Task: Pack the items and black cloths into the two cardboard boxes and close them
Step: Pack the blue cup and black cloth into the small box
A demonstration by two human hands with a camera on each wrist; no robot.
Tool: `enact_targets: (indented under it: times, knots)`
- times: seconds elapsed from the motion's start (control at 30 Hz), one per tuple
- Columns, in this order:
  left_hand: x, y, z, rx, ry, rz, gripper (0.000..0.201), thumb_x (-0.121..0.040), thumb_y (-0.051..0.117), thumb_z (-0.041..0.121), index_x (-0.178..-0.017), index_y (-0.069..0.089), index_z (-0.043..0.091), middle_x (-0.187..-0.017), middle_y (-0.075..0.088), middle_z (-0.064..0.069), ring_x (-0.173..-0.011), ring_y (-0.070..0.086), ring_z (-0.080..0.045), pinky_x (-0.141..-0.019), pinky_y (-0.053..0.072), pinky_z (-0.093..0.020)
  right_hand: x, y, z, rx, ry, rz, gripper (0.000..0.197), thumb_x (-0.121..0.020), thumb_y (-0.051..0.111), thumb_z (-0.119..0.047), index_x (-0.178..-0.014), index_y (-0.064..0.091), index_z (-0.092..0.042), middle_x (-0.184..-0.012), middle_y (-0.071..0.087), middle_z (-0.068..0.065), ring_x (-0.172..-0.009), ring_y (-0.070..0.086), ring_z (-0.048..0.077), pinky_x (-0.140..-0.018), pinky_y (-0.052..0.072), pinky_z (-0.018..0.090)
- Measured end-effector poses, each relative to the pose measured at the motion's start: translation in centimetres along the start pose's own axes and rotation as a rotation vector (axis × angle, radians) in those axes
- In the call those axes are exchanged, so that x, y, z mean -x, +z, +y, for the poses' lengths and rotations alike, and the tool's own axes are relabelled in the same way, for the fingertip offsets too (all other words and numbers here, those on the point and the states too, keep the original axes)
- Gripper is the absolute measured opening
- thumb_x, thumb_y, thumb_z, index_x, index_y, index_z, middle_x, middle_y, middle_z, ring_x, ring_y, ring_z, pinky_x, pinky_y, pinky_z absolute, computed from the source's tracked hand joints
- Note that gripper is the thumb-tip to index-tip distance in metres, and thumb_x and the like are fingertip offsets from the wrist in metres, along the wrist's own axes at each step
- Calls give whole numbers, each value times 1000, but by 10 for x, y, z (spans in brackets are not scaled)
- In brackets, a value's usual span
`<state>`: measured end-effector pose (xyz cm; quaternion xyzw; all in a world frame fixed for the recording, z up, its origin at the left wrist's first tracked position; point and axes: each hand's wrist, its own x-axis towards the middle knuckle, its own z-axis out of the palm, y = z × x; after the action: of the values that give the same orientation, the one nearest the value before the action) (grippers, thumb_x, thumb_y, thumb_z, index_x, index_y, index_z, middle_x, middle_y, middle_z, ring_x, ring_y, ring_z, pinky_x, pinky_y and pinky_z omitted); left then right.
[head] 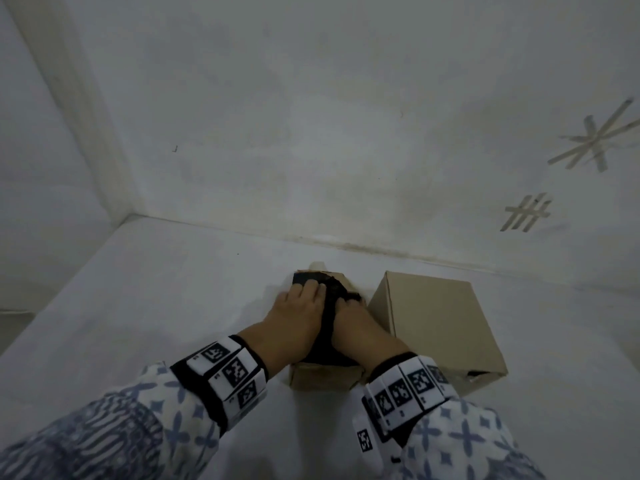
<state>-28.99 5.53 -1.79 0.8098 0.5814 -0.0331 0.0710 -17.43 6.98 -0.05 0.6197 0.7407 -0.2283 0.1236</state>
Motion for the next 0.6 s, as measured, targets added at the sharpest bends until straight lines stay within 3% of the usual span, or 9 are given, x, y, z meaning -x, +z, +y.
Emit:
enact_targets:
  times: [0.1,0.2,0.27,0.4,0.6]
  knots:
    - [0,-5,-2,-173,-6,-78,63,-89,52,25,-142,29,2,-155,14,-21,-139,22,-36,-116,12,-45,-3,5,-1,-21,45,-57,62,-95,46,-17,-145,16,2,-142,39,19,-126,45,30,-99,41,31]
    - [0,-5,-2,-188,33,-97,67,-88,54,23,-144,23,2,-153,20,-24,-145,12,-36,-116,-9,-50,-9,2,0,-39,77,-103,68,-93,49,-19,-146,12,1,-136,48,18,-117,53,29,-83,45,29]
    - [0,-3,0,-177,35,-89,72,-88,54,21,-146,16,0,-151,24,-23,-144,13,-36,-116,-10,-49,-12,0,-1,23,48,-145,64,-94,48,-22,-145,17,1,-135,49,17,-116,54,29,-85,45,29]
    - [1,6,3,-175,100,-131,64,-94,44,24,-146,17,-2,-144,37,-20,-136,30,-34,-116,-11,-48,-15,1,-4,166,-21,-207,52,-94,47,-31,-138,35,-7,-138,43,18,-123,44,33,-104,37,37]
    - [-15,-12,-6,-131,157,-208,58,-88,52,22,-139,28,7,-133,43,-17,-129,37,-34,-114,-11,-58,-6,-1,0,164,-74,-160,43,-96,44,-26,-134,41,-7,-137,45,17,-121,44,32,-104,35,35]
